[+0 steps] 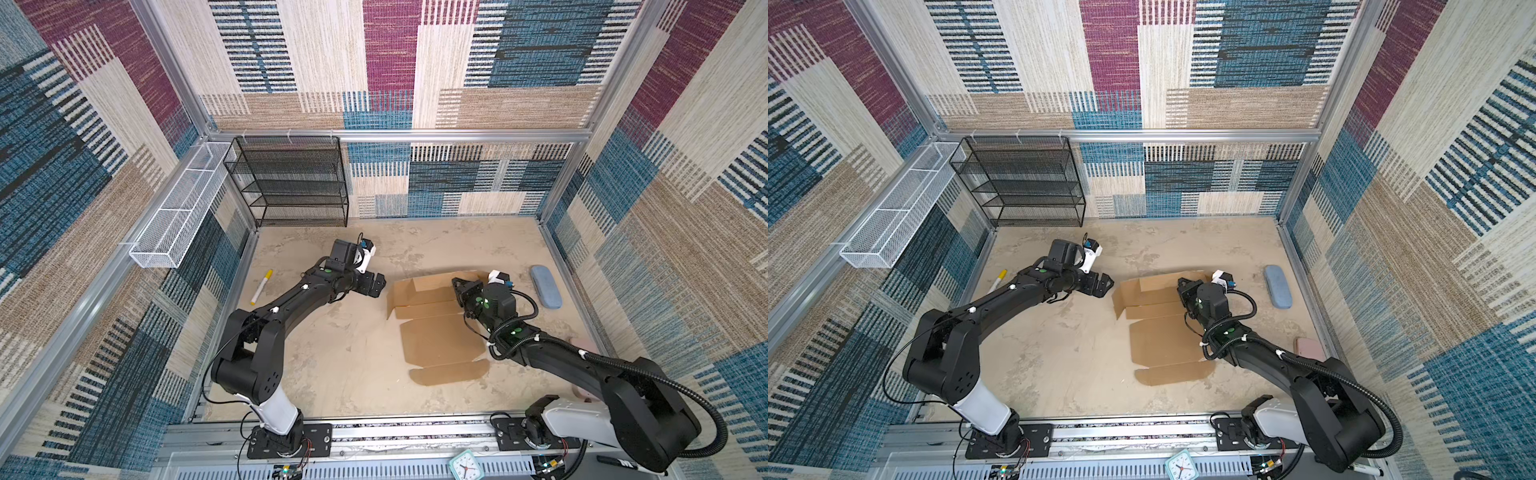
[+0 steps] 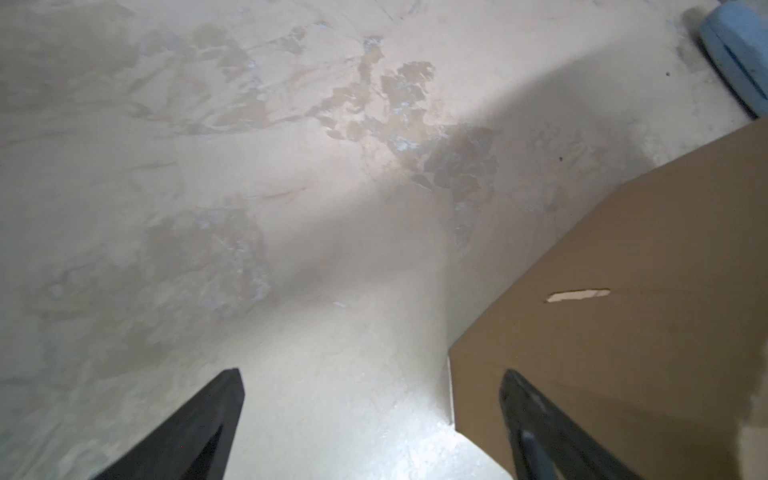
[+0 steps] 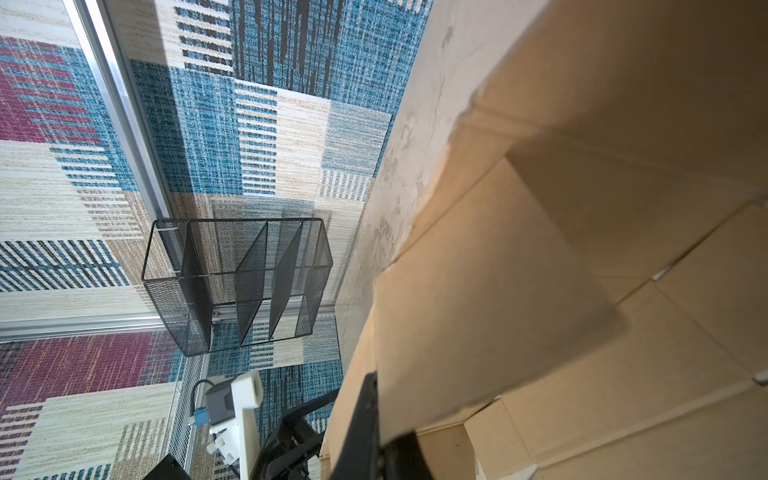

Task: Fold the paper box

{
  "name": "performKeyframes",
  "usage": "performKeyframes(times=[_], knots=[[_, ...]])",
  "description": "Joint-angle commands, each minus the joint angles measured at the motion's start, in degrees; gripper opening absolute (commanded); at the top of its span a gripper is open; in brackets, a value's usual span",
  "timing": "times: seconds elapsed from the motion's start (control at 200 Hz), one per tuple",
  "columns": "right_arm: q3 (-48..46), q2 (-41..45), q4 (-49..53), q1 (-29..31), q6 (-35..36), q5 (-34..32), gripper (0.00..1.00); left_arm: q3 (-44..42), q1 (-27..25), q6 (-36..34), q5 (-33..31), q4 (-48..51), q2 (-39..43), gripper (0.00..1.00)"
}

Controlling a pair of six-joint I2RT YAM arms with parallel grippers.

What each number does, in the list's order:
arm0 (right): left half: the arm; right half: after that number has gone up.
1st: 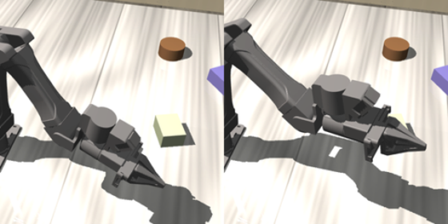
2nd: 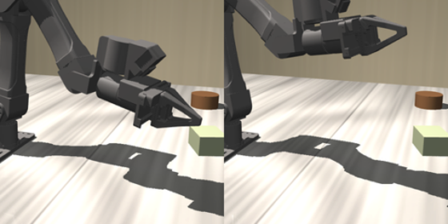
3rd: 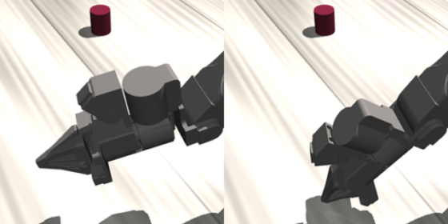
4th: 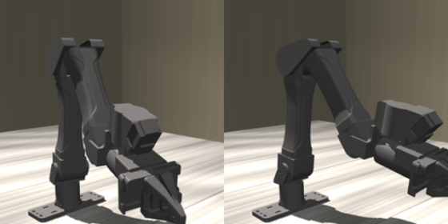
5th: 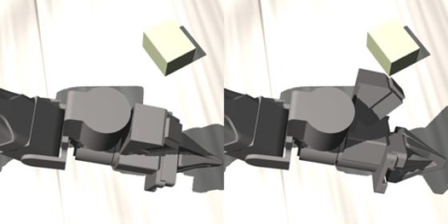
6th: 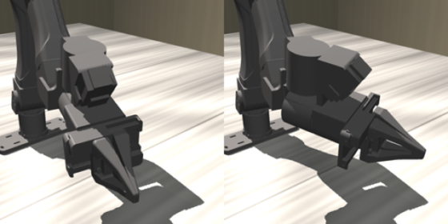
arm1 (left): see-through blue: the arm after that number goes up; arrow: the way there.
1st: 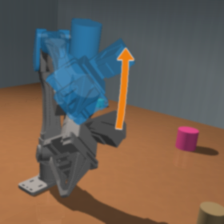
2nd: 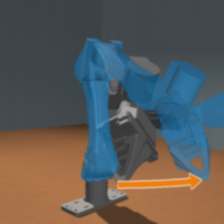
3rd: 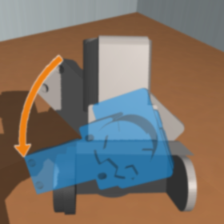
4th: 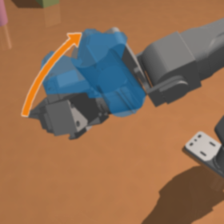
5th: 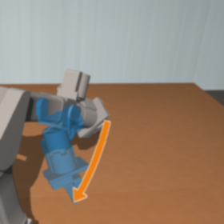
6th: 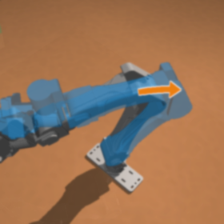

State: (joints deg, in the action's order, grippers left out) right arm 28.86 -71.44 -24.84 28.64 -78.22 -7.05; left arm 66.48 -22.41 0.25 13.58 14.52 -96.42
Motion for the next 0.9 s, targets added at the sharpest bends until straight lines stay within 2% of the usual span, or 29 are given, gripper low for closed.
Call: performKeyframes(times=[0.0, 0.155, 0.496, 0.896], knots=[[-0.1, -0.4, 1.3, 0.0, -0.4, 0.6, 0.0, 1.7, -1.5, -0.3, 4.1, 0.4, -2.0, 0.99], [-0.3, -0.3, 1.1, 0.0, -0.6, 0.4, 0.0, 2.2, -2.8, 1.1, 6.9, 1.2, -4.2, 0.99], [-1.0, -0.3, 0.9, 0.0, -1.0, 0.3, 0.0, 1.2, -5.5, 3.8, 6.6, 2.2, -5.0, 0.99], [-3.9, 2.3, 0.1, 0.2, -1.5, 0.2, 0.0, -4.5, -7.2, 10.2, 7.7, -2.4, -1.1, 0.99]])
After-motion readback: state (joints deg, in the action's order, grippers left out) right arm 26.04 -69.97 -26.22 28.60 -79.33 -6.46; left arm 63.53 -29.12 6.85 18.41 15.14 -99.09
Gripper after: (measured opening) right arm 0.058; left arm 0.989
